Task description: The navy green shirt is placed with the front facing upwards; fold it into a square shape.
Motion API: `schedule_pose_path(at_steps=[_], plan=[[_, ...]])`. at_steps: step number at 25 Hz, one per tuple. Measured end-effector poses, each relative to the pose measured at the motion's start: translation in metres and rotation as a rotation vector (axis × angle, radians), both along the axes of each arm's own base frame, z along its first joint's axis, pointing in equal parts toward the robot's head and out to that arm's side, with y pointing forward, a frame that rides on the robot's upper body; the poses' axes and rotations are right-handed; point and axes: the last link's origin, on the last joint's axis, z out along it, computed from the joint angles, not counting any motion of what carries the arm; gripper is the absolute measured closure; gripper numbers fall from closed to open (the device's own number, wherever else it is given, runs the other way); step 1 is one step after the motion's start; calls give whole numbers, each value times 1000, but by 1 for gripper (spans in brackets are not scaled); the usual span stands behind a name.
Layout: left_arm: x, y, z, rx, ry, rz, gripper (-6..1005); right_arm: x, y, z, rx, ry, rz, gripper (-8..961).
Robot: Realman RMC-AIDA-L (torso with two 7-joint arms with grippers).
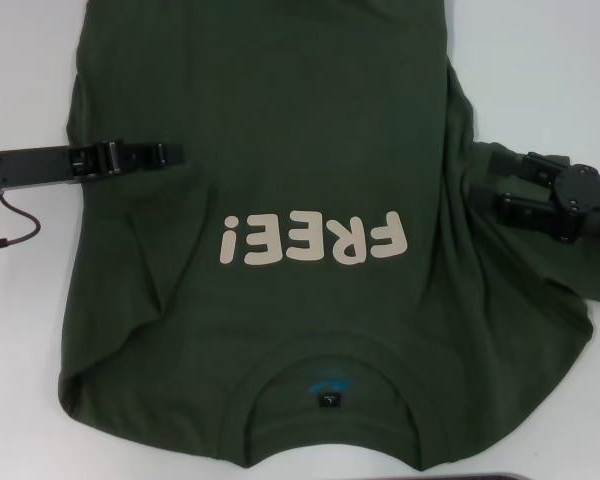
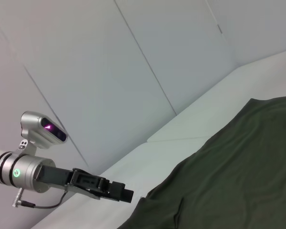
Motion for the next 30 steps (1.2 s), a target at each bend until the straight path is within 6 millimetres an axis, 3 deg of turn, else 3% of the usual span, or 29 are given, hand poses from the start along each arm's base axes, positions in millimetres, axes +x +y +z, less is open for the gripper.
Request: schedule_pose_path(at_steps=[8,18,30], plan=[[-2,0,0,7,19,-17,371,0,0,0,3,0,-2,38],[-19,-8,-8,2,118,-54,165,0,1,1,3,0,-4,38],[-23,-7,-17,-1,173,-68,111,0,2,2,2,1,-4,38]])
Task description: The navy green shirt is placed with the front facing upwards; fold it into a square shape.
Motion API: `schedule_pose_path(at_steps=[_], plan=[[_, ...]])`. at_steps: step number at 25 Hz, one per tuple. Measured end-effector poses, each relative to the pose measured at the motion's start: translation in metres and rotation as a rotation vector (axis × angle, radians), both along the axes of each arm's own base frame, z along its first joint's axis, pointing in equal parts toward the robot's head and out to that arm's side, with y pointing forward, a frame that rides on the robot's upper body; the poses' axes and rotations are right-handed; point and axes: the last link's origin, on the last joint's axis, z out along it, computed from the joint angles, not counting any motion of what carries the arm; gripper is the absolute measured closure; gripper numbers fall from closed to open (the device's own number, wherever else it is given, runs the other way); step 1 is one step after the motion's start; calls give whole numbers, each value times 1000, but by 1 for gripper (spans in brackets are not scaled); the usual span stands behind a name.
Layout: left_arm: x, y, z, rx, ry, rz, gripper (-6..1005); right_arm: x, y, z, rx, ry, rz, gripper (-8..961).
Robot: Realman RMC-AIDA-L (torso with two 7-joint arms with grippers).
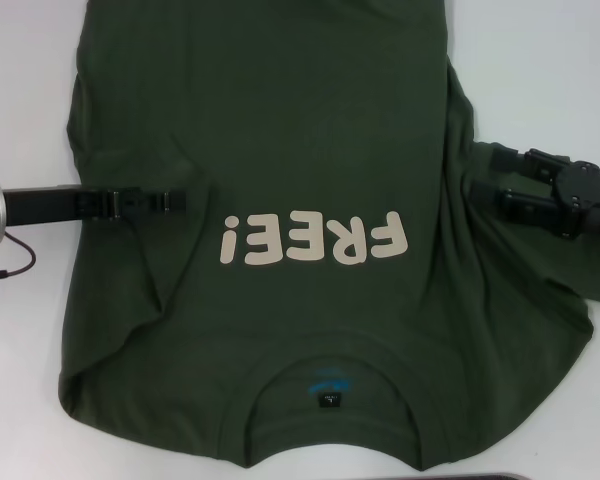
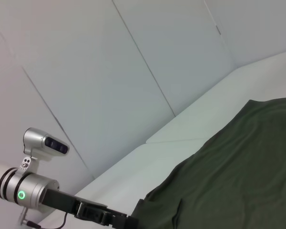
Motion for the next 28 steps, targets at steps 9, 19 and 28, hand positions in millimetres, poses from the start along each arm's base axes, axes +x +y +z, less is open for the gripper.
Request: schedule_pose_path(at_steps=[9,19,28], plan=[[1,5,-3,11,26,-10,110,1,-1,0,0,-1,-4,37],[7,1,-11,-53,30,-42,109,1,0,1,2,-1,-2,37],[24,-3,-21,-126,2,-99,108,1,-1,1,3,-3,-3,37]])
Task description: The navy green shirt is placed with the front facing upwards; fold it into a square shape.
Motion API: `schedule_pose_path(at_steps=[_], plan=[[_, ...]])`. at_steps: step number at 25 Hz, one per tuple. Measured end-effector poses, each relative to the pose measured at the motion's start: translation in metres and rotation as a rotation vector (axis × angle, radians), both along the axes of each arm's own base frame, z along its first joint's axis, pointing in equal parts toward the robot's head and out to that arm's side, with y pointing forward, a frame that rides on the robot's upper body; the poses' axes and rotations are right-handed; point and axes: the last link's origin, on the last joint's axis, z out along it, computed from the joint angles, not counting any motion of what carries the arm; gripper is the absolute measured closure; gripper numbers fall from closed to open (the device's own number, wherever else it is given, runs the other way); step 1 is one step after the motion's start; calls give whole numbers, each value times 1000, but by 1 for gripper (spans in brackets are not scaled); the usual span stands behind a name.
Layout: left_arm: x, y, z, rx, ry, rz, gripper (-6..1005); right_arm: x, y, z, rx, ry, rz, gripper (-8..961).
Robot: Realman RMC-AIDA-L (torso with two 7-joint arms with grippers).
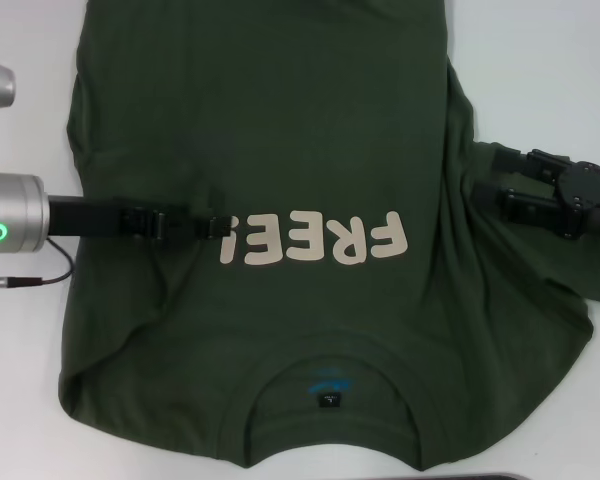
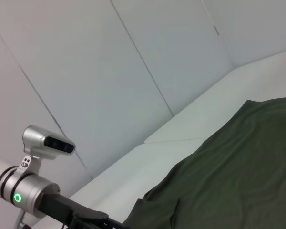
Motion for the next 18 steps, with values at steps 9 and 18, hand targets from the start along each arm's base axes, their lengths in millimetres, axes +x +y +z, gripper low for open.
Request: schedule_pose_path(at_steps=[9,18], plan=[[20,-3,-10,-70,-54,-46,106,0,0,0,0,0,1,37],[39,-7,-7,-94,-166,-98,105,0,0,1,3,-4,3,37]])
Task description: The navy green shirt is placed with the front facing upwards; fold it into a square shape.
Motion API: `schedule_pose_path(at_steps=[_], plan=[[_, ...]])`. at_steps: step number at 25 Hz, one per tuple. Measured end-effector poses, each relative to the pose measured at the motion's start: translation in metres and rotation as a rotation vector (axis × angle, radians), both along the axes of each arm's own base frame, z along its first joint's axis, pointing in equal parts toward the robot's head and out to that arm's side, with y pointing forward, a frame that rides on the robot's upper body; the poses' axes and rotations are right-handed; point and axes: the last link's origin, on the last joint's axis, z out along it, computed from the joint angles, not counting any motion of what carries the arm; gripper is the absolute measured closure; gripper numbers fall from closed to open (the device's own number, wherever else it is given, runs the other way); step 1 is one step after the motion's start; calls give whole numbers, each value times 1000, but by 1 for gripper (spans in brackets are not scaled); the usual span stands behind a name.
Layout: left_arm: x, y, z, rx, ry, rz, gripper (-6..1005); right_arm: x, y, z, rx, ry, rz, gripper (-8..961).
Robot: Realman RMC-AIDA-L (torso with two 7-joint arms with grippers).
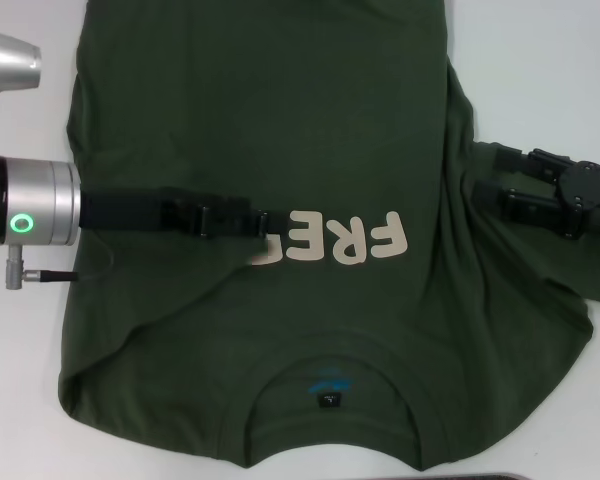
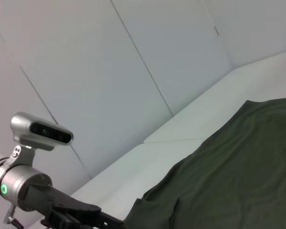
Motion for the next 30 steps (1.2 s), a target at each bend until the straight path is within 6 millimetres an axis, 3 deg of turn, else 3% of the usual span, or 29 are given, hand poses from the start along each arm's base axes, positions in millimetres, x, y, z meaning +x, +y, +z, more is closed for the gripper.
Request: schedule_pose_path(at_steps=[15,30], plan=[[4,2,4,41,-47,-7,103,3,2,5,6,5,-26,37],[2,18,12,165,-47,-13,101,38,7,65,65,2,-313,37]])
